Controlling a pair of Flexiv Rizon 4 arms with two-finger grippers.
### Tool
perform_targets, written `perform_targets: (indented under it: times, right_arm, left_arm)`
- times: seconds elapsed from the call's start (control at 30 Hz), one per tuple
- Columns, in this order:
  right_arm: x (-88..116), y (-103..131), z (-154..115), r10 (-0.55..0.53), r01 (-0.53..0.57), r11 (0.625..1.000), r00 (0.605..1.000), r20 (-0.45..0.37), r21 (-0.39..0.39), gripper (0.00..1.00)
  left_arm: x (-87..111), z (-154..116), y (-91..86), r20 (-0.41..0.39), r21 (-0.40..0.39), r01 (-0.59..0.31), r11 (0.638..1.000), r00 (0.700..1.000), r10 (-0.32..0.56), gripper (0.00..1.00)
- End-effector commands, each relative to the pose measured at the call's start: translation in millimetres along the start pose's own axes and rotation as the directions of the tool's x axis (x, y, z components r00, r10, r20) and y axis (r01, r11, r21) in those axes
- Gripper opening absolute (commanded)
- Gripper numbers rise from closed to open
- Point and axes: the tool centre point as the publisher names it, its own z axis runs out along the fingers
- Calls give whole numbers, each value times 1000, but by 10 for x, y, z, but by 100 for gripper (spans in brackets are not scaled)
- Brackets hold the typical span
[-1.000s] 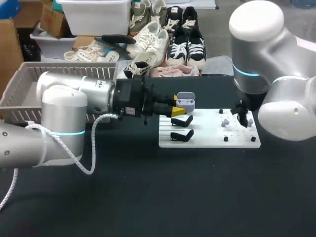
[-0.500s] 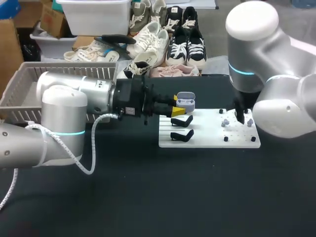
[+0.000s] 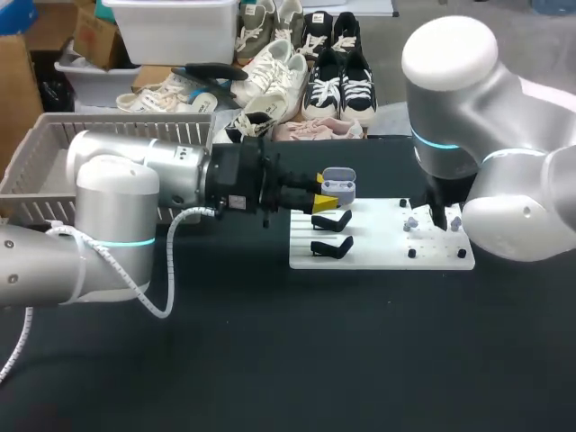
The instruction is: Pick up each earbud case from the left stands, insert the matching earbuds, close the lid, and place the case in the box.
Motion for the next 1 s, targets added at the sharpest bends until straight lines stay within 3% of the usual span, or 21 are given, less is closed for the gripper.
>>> perform_targets:
  times: [0.03, 0.67, 1.0]
  right_arm:
    - [19, -6, 19, 2, -2, 1000, 1000, 5, 2, 43]
    - [-18, -26, 91, 8, -8, 1000, 1000, 4, 2, 37]
    - [-35, -26, 167, 5, -5, 1000, 1000, -5, -6, 27]
  left_arm:
    - [6, 4, 5, 1, 0, -1, 1000, 1000, 1, 0]
    - [6, 4, 5, 1, 0, -1, 1000, 1000, 1, 0]
    - [6, 4, 5, 1, 0, -1, 1000, 1000, 1, 0]
